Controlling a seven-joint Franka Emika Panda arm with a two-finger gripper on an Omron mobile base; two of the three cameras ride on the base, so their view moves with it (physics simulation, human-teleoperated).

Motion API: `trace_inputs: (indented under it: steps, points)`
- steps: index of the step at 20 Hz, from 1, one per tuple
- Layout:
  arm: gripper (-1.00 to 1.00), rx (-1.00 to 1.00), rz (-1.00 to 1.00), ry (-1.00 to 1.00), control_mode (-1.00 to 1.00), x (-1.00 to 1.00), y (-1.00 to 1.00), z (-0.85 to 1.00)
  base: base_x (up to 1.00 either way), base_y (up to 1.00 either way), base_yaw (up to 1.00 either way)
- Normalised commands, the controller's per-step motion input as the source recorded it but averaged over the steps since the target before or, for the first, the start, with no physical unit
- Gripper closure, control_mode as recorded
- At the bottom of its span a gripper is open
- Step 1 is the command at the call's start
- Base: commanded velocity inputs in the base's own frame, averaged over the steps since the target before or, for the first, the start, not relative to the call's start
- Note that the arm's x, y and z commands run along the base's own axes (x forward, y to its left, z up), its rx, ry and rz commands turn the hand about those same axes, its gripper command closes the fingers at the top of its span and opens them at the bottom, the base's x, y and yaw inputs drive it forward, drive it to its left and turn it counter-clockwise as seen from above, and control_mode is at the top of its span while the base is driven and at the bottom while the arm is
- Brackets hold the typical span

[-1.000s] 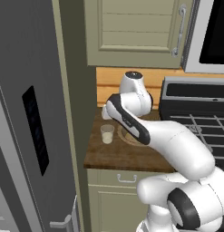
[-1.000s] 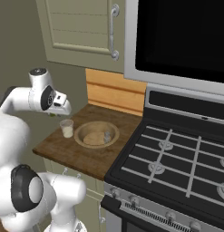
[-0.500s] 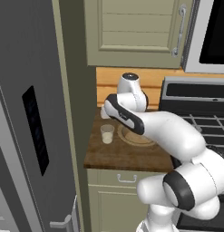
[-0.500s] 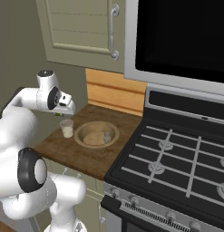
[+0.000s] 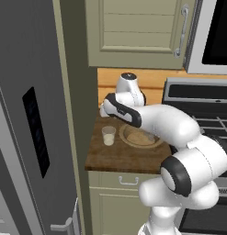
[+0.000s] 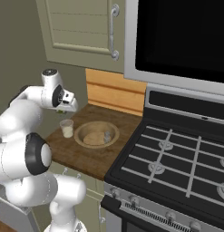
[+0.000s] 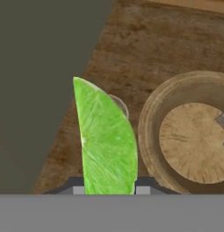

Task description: Grab a lemon wedge from the fridge and one ice cube from the ice bowl, and put them in the glass of lemonade.

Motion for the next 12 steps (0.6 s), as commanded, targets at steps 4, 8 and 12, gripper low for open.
trace_inputs:
  steps: [4,8,12]
  points:
    - [1.00,0.00,0.00,0.00,-1.00,0.36,0.05,0.00,0.00,0.00,0.00]
    - [1.00,0.00,0.00,0.00,-1.00,0.20,0.00,-0.16,0.00,0.00,0.00]
    - [1.00,0.00,0.00,0.00,-1.00,0.00,0.00,-0.45,0.00,0.00,0.00]
